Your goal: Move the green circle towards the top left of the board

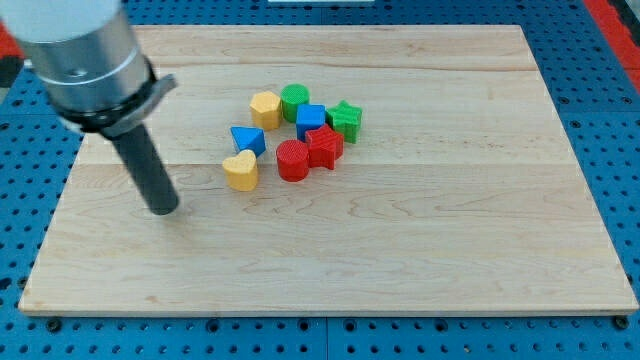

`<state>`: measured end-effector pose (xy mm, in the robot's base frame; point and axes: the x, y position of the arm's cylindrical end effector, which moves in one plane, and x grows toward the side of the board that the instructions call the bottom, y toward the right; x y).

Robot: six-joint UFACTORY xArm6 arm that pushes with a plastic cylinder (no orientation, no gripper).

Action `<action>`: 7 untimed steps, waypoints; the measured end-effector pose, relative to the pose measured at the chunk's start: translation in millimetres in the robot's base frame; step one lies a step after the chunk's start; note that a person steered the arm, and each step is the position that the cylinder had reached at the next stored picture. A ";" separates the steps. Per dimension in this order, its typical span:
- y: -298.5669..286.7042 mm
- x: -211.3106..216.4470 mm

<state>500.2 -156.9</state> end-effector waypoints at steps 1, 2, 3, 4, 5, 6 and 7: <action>37.2 -12.7; 91.8 -27.8; 119.6 -54.3; 138.0 -81.3; 140.6 -112.2; 140.6 -128.7; 158.1 -131.4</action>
<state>368.8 1.1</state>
